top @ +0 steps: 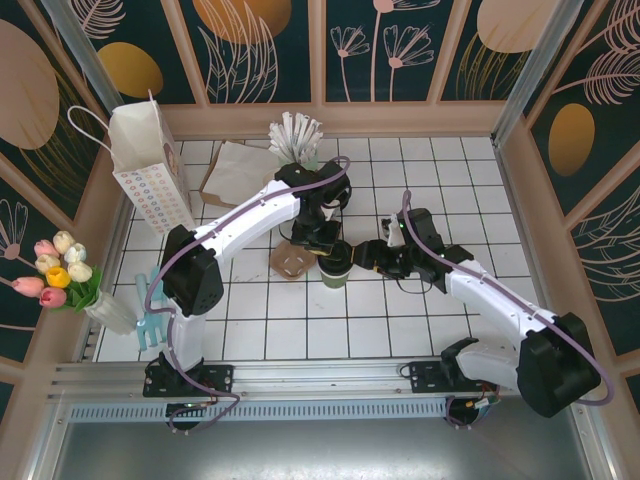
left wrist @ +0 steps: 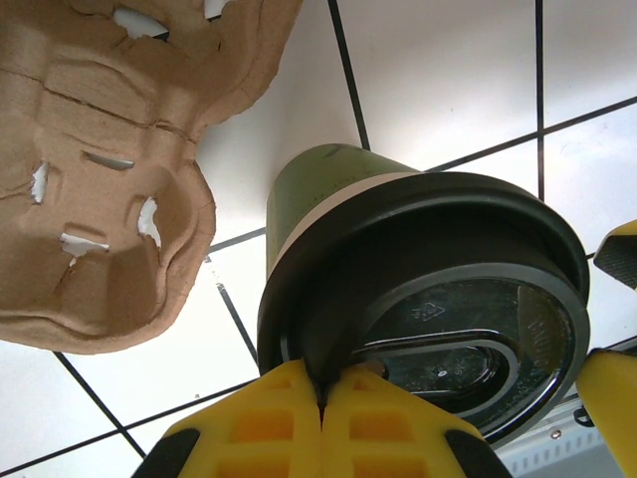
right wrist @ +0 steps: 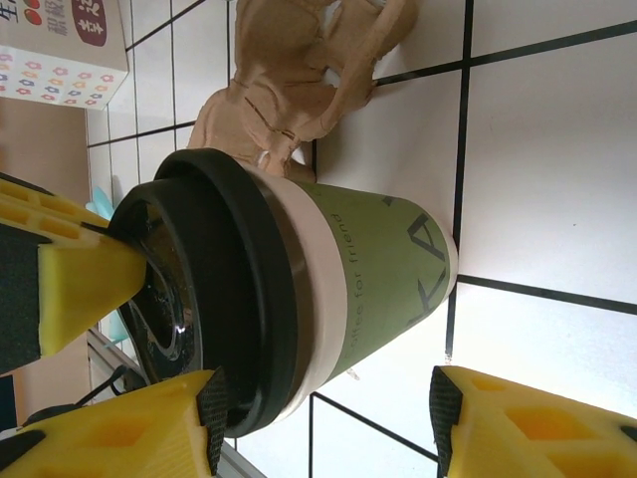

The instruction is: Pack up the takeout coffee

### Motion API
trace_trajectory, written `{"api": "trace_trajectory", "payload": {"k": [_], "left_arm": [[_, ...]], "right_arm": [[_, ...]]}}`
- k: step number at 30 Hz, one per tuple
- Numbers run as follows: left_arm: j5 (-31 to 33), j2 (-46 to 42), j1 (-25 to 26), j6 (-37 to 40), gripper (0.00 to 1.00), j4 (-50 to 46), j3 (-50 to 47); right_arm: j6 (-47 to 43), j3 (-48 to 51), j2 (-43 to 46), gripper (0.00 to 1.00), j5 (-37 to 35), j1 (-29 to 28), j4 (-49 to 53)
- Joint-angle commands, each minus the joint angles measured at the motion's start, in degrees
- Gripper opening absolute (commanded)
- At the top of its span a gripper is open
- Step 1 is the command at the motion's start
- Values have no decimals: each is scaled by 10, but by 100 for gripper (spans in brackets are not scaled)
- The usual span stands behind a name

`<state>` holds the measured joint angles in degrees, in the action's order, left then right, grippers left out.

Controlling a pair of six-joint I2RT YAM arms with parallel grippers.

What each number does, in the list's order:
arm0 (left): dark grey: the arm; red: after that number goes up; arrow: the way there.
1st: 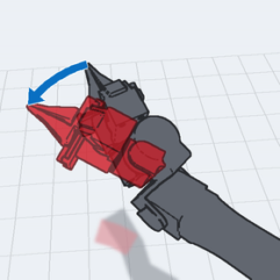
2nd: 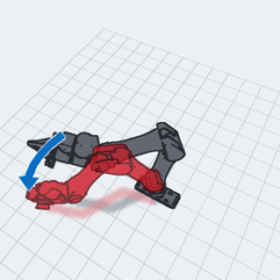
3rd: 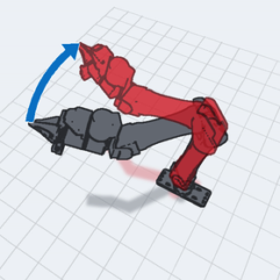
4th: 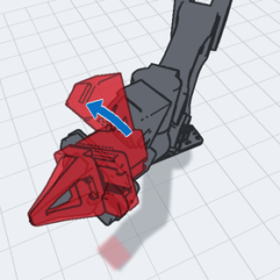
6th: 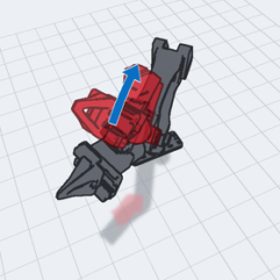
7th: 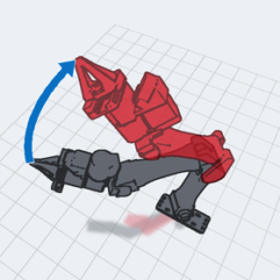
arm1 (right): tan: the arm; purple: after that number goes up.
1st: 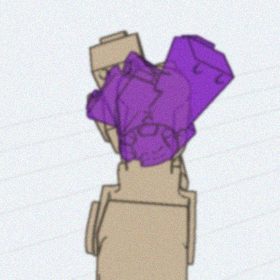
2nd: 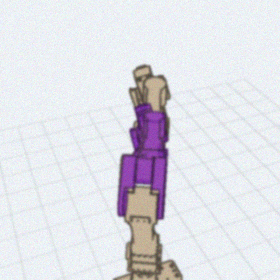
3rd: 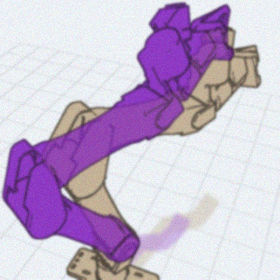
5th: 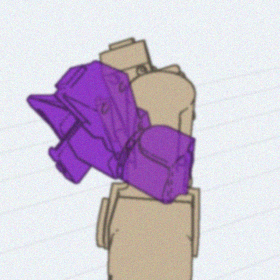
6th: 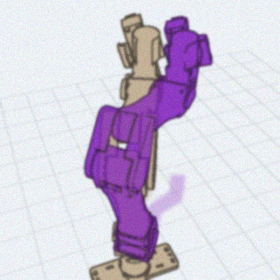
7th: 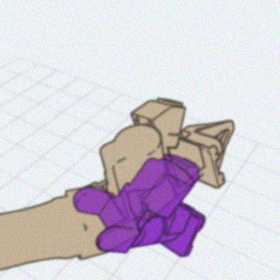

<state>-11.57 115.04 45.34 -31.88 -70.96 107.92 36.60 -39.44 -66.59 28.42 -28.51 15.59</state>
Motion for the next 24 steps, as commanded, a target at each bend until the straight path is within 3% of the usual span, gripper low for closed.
{"api": "trace_trajectory", "payload": {"k": [1,24], "left_arm": [[-1,13,-2,11,0,-22,12],[-5,27,-2,21,0,-20,8]], "right_arm": [[3,2,-4,58,3,-2,-5],[0,-1,-31,55,1,-3,-7]]}}
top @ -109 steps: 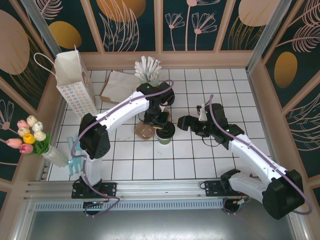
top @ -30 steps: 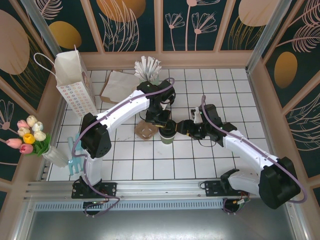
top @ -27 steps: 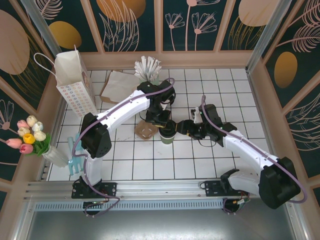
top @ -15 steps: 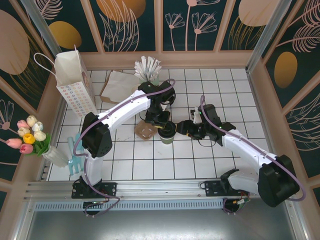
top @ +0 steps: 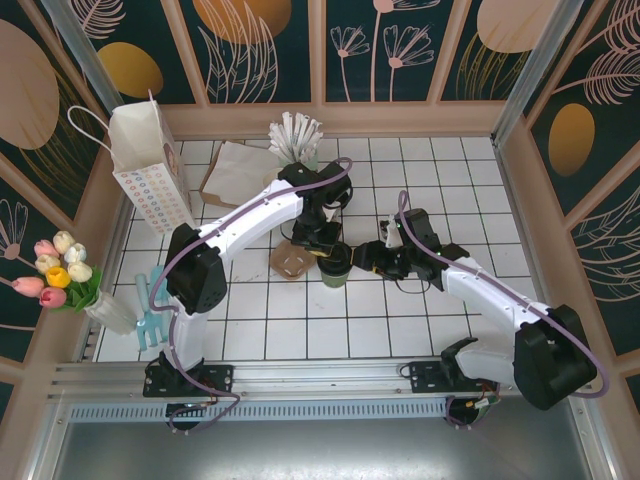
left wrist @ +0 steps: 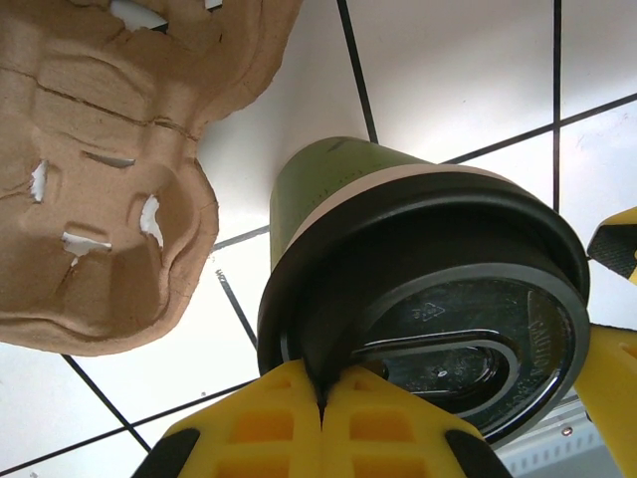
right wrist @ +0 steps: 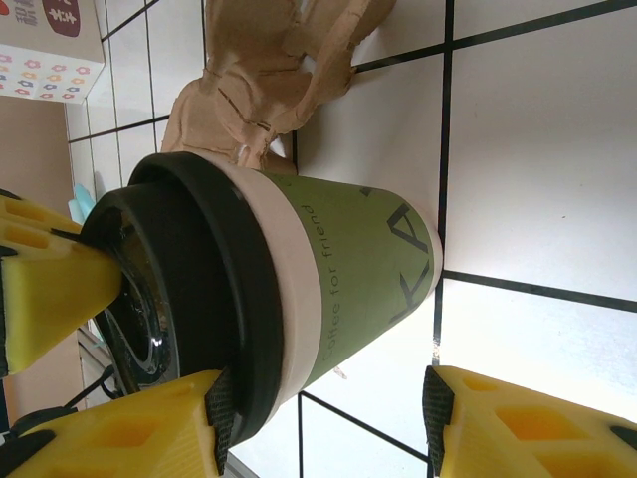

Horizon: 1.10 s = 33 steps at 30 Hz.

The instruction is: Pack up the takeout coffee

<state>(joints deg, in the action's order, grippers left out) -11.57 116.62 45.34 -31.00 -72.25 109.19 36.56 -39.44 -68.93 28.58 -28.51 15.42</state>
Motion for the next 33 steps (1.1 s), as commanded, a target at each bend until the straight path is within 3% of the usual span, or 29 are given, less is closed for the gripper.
{"api": "trace_trajectory", "payload": {"k": [1,7,17,22,29,33], "left_arm": [[-9,13,-2,11,0,-3,-7],[11,19,-2,20,0,-1,-31],[-10,29,-3,33,0,69,-187],[-14,35,-3,54,0,61,-194],[24,47,-3,56,0,24,-118],[25,45,-3,49,0,18,-84]], "right_arm": [[0,-2,-8,54,-3,-3,-4],[2,0,-20,53,-24,-3,14],[8,43,-67,53,-87,-3,70],[-2,44,-83,54,-115,-2,93],[14,-29,-29,60,4,44,9],[10,-46,-44,65,19,76,-25]]}}
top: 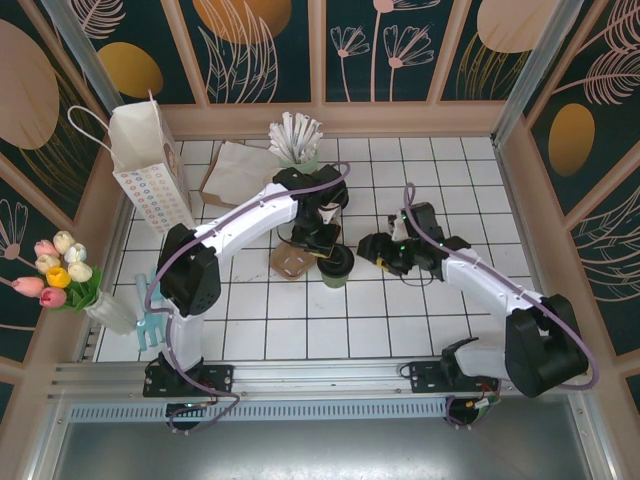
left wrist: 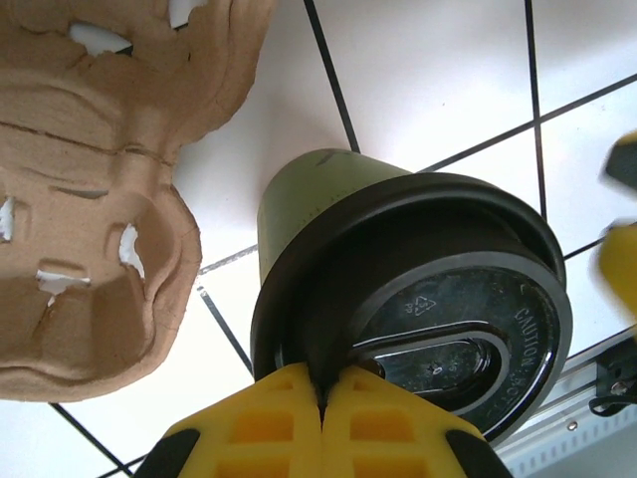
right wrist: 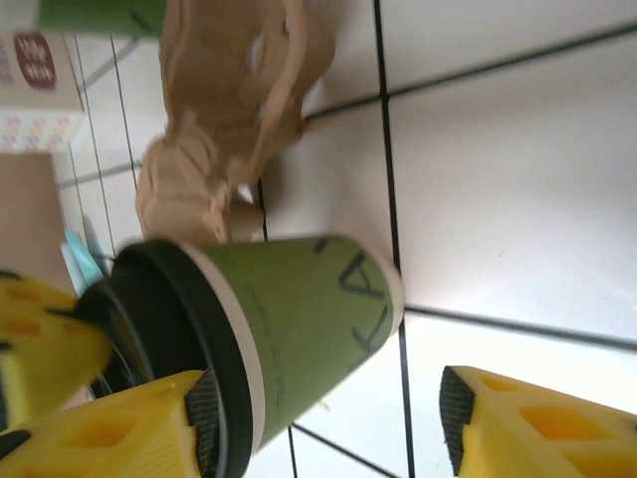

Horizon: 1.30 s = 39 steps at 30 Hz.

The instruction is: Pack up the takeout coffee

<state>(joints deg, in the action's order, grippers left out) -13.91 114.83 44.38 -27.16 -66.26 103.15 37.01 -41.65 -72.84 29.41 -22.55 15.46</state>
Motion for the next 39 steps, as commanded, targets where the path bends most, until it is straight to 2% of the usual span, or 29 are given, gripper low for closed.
{"api": "trace_trajectory", "payload": {"k": [1,5,11,15,22,26,30,34,35,39], "left_arm": [[47,63,7,9,0,-42,-19],[47,69,7,8,0,-43,-5],[41,77,7,6,0,-41,9],[34,78,7,2,0,-30,-1],[33,79,7,0,0,-19,-36],[37,83,7,-1,0,-25,-18],[42,80,7,-6,0,-31,-2],[44,78,7,-8,0,-33,3],[44,78,7,-7,0,-33,4],[43,78,7,-7,0,-34,8]], "right_arm": [[1,-30,-17,67,19,19,-31],[-14,-50,-69,72,61,14,-51],[-47,-87,-128,78,72,-7,-41],[-53,-78,-161,79,76,-22,-41],[-59,-23,-182,76,38,-24,-28],[-68,-63,-162,77,38,-17,-22],[-75,-80,-96,84,36,-20,-60],[-124,-31,-21,94,16,-30,-89],[-130,-14,-6,99,12,-31,-92],[-129,31,24,99,6,-36,-97]]}}
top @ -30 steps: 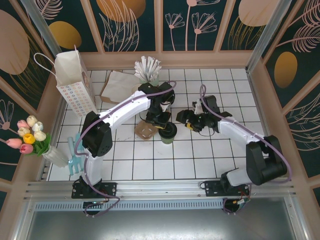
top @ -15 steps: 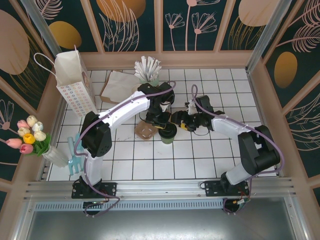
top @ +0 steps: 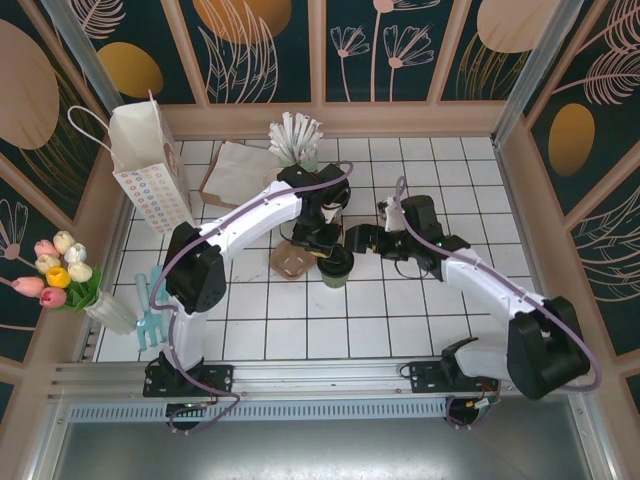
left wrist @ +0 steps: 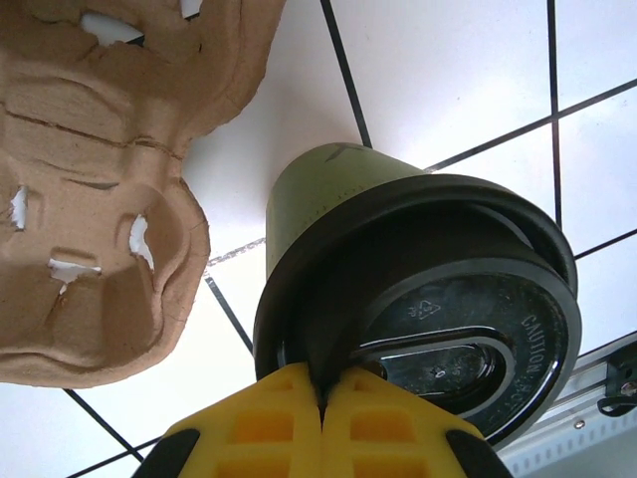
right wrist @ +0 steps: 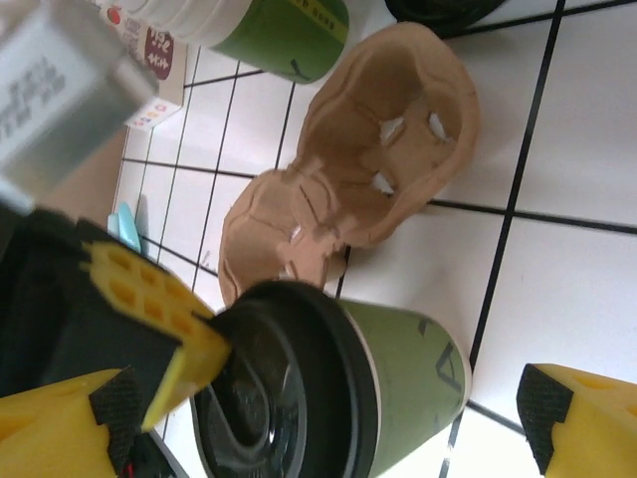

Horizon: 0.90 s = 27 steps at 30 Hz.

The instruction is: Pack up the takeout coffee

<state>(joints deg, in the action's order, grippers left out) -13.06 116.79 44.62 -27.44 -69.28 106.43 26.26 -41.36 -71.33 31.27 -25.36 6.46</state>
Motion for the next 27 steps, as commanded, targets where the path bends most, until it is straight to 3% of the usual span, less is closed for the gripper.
{"api": "trace_trajectory", "payload": {"k": [1,10,16,27], "left_arm": [[35,60,5,-4,0,-3,-25],[30,60,5,-6,0,9,-38],[24,56,5,-10,0,24,-55],[28,56,5,-10,0,20,-38]], "right_arm": [[-23,30,9,99,-13,-11,0],[-33,45,-23,89,17,-31,29],[-16,50,-71,86,-43,-33,59],[-45,68,36,91,22,-42,-15]]}}
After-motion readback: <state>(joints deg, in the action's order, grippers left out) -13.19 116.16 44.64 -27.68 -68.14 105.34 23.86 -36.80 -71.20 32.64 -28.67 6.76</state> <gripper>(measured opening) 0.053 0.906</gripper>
